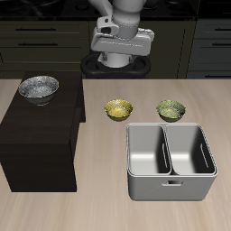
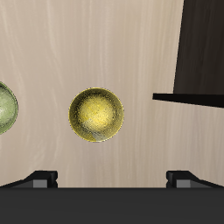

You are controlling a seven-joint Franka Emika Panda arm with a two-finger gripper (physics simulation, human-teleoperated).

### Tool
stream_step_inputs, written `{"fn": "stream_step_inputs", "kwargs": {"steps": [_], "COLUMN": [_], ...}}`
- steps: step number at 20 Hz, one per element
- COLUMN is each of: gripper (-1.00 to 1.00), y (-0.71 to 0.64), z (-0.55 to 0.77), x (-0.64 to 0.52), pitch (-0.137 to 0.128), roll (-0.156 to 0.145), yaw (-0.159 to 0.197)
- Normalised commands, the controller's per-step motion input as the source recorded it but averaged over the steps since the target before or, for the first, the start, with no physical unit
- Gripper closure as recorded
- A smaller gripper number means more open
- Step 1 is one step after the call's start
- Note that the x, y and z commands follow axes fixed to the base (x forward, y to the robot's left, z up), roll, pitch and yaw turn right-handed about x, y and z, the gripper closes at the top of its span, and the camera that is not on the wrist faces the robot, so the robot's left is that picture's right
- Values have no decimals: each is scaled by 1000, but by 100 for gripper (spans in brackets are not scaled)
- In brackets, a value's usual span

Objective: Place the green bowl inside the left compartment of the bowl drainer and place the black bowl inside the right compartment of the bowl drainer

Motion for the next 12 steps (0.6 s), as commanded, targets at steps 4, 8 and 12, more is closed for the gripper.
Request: {"fn": "stream_step_inputs", "kwargs": {"steps": [4,8,12], "gripper": [-100,-100,-100], "y": [560,351,491], "z": [-134,-29,46], "x": [51,7,56], "pitch": [5,4,-28], "roll": [3,17,4], "yaw": [7,-3,-5]}}
